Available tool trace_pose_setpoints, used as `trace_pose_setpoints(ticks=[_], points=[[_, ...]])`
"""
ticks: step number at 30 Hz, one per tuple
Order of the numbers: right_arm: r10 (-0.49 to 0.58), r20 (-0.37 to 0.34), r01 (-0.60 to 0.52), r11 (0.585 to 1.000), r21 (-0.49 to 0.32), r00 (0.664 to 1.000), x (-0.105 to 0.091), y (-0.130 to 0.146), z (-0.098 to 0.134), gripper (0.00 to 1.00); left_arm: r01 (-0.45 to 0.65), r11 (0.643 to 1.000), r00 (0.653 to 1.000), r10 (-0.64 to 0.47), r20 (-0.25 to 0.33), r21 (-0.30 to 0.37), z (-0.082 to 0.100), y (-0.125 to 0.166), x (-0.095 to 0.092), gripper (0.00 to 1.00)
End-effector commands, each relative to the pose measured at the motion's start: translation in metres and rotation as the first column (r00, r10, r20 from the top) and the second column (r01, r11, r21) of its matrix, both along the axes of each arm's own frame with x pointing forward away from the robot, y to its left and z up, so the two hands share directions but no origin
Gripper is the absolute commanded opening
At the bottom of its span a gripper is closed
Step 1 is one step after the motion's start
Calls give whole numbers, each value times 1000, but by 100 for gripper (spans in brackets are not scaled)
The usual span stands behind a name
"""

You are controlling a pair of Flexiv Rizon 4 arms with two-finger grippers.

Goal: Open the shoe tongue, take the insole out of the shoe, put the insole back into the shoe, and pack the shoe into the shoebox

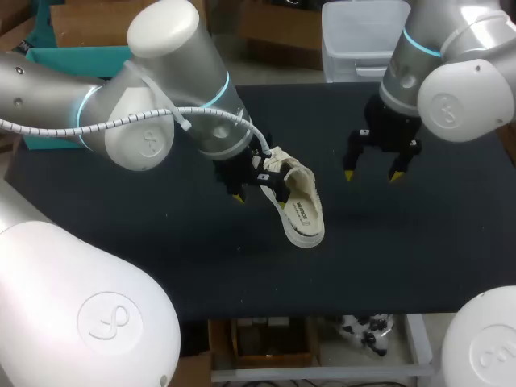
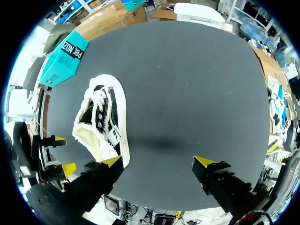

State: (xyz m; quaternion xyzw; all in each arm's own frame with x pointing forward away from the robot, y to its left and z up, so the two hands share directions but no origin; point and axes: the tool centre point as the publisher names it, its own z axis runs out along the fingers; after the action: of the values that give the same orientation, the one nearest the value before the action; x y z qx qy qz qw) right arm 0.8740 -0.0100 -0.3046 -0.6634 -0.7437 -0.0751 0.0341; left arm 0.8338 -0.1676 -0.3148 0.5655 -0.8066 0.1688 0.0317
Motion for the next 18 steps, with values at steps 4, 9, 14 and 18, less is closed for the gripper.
trace_pose_setpoints(ticks=[4,9,14,18], points=[[166,-20,-165,985,59,986,12,-27,5,100,-191,981,981,190,32,44,-18,-24,8,100],[244,-34,-244,970,10,969,20,-33,4,100,-248,968,969,247,16,46,-18,-33,22,83],[289,-28,-289,957,-12,957,21,-36,0,100,-295,953,956,294,22,66,-23,-40,35,66],[323,-4,-323,946,-24,946,18,-40,-3,100,-317,944,948,316,32,87,-26,-44,43,49]])
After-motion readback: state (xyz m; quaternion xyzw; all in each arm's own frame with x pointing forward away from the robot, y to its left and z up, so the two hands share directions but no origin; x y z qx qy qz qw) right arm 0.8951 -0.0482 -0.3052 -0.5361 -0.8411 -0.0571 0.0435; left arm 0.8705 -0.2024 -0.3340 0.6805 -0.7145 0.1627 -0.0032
